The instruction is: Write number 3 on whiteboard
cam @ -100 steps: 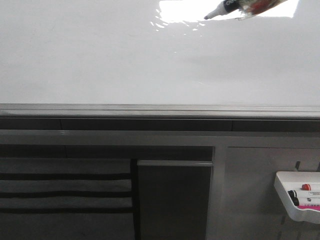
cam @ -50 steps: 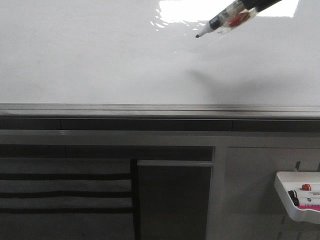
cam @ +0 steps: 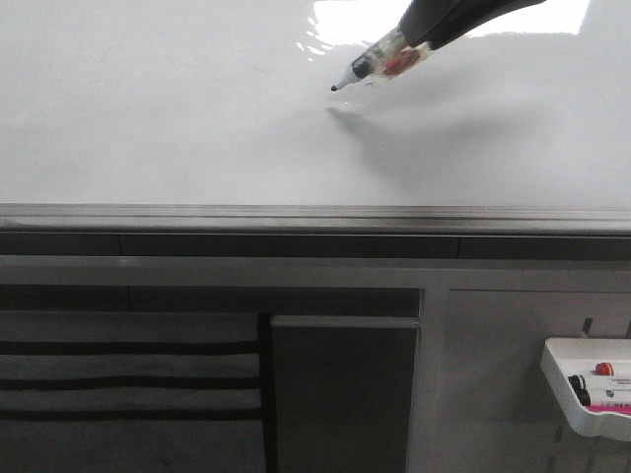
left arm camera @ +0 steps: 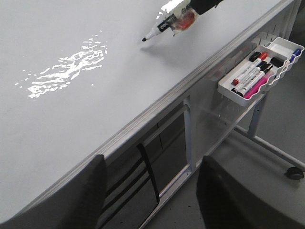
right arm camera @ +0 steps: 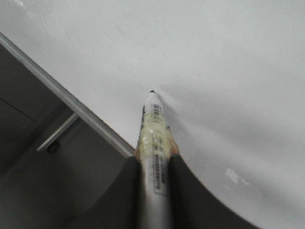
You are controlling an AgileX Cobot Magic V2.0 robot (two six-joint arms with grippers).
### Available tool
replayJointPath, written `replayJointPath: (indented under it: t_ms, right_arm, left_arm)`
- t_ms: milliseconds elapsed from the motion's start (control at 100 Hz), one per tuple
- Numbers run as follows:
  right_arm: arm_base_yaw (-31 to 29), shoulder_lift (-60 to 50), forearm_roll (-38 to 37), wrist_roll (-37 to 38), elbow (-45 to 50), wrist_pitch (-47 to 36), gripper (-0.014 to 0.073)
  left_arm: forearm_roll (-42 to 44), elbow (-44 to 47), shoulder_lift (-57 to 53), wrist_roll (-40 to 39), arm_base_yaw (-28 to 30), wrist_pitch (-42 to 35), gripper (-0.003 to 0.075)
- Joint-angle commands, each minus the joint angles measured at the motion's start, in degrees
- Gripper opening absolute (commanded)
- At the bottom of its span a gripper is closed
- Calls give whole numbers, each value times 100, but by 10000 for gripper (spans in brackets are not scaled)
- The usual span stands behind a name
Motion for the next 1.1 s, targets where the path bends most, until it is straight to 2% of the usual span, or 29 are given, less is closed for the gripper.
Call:
replayJointPath:
  t_ms: [0, 210, 410, 570, 660, 750, 860, 980, 1090]
  right_arm:
    - [10, 2, 142, -92, -336, -298, 0]
    - [-112, 67, -234, -131, -388, -398, 0]
    - [-445, -7, -234, -121, -272, 499, 0]
    - [-18, 201, -174, -121, -222, -73, 0]
    - [-3, 286, -195, -121, -318, -206, 0]
    - [-236, 195, -327, -121, -361, 133, 0]
    - [-519, 101, -458, -121, -351, 924, 0]
    - [-388, 151, -269, -121, -351, 1046, 0]
    - [19, 354, -82, -199, -351, 611, 0]
  left_arm:
    - [-232, -147, -23, -58, 22, -264, 386]
    - [-232, -147, -23, -58, 22, -264, 386]
    - [-232, -147, -23, -58, 22, -264, 386]
    - [-232, -147, -23, -58, 22, -264, 386]
    - [-232, -147, -12, -58, 22, -264, 386]
    - [-232, -147, -12, -58, 22, -264, 386]
    - [-232, -147, -12, -58, 22, -264, 386]
    - [-232, -147, -12, -58, 22, -264, 386]
    - [-232, -147, -12, -58, 22, -264, 386]
